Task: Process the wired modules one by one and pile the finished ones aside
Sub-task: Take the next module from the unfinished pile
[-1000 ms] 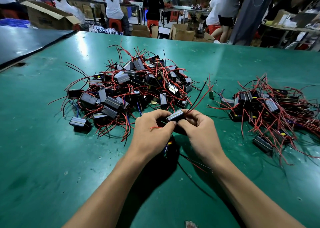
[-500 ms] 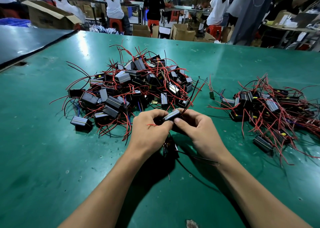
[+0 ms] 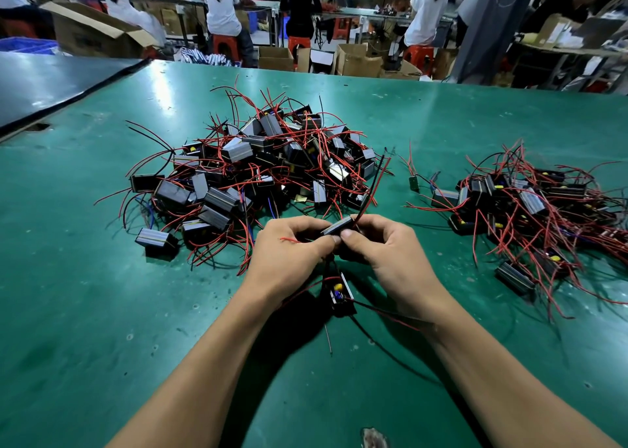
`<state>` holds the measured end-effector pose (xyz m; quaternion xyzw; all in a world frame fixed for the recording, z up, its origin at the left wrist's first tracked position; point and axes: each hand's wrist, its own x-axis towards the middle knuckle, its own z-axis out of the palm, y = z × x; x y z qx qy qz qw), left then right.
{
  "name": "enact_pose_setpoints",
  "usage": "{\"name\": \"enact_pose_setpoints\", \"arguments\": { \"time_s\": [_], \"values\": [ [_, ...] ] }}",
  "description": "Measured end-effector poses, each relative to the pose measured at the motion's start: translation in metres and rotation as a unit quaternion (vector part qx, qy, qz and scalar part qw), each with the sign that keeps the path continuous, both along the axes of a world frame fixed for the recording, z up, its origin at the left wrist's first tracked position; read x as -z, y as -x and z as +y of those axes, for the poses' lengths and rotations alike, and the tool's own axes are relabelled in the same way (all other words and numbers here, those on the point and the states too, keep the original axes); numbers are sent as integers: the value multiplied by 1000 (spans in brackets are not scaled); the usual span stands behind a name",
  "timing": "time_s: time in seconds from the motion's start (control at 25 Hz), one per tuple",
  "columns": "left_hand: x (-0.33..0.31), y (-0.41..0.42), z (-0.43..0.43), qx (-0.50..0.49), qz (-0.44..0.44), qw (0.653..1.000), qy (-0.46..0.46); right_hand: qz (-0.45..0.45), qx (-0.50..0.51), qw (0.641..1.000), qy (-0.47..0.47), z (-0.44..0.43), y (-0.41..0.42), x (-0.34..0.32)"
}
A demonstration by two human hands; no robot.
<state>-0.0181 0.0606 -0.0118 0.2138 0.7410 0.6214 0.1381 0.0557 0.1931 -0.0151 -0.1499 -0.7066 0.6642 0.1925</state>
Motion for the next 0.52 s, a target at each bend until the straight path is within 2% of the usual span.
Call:
{"name": "enact_pose_setpoints", "arguments": {
  "time_s": [0.12, 0.2, 0.4, 0.52],
  "values": [
    [0, 5, -2, 40, -78, 996, -21, -28, 38, 992, 114, 9, 1, 0],
    [-4, 10, -8, 48, -109, 992, -38, -36, 101, 989, 102, 26, 2, -2],
    [-3, 6, -19, 139, -118, 983, 22, 12, 196, 978, 75, 51, -1, -3],
    [-2, -1, -16, 187, -96, 976, 61, 54, 179, 965, 184, 51, 1, -4]
  ]
}}
